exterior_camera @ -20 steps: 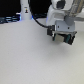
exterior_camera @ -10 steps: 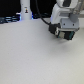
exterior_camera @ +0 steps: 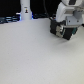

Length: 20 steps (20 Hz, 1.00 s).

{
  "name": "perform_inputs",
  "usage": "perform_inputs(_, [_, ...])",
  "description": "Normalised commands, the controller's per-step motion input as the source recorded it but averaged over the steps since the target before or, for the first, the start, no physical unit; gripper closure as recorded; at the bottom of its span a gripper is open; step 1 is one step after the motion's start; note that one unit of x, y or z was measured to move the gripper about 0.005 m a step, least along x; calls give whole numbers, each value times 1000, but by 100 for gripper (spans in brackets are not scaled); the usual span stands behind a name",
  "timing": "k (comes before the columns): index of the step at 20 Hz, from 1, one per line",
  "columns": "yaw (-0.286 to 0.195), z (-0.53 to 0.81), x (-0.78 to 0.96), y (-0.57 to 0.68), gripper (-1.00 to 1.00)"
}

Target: Open the kcup holder, insert the kcup into the holder, and close the kcup holder

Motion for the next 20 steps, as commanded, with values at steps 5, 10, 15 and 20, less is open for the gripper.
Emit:
perform_inputs(5, [42,10,-608,609,-100])
perform_inputs(10, [43,11,-583,599,-100])
perform_inputs(15, [41,11,-559,605,-100])
perform_inputs(20, [39,12,-553,603,-100])
